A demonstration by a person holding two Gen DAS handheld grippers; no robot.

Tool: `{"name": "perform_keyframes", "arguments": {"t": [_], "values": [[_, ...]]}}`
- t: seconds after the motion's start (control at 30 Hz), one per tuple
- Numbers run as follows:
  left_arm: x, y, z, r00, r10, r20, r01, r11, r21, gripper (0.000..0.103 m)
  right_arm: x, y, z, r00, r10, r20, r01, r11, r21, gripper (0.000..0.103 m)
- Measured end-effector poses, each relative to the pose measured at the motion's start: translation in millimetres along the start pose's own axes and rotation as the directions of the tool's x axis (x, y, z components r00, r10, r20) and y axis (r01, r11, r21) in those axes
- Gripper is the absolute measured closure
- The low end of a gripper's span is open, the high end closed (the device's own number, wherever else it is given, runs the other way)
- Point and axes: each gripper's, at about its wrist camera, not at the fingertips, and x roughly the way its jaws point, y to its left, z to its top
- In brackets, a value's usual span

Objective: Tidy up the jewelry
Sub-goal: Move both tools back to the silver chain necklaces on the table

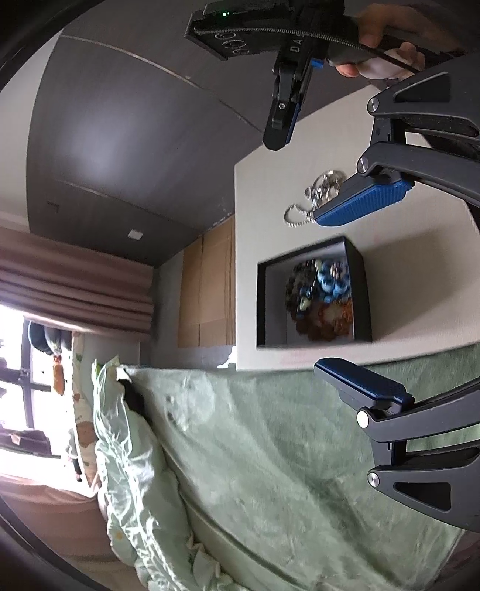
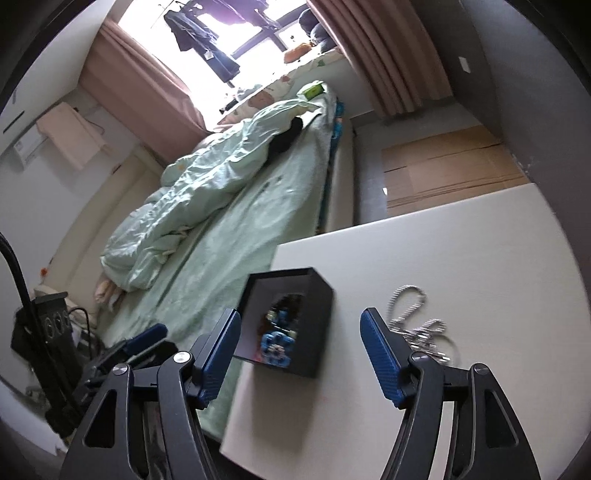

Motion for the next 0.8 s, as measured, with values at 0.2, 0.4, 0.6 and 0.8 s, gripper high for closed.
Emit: {"name": "perform_keyframes", "arguments": {"t": [0.2,0.4,0.6,0.8], "values": [[6.5,-32.2,-1.4,1.000,-0.022,-0.010,0.022,0.999,0.042,0.018,-18.5,-28.8,-4.5,0.999,-0.047,-0.015,0.047,0.999,0.015,0.029],[17.8,-60.2,-0.7,0.998,-0.062,-0.028,0.064,0.995,0.070,0.018,-31.9,-53.7,-9.5,0.997,-0.074,-0.010,0.074,0.996,0.052,0.028],[33.2,-88.1,-5.7,0.994,-0.100,-0.054,0.106,0.988,0.114,0.018,-38.5,-80.5,-17.4,0.995,-0.098,-0.018,0.099,0.989,0.110,0.028],[55.3,-111.7,-11.4,0.990,-0.102,-0.100,0.118,0.978,0.174,0.018,-47.0,-105.6,-19.6,0.996,-0.095,0.001,0.093,0.979,0.184,0.028]]}}
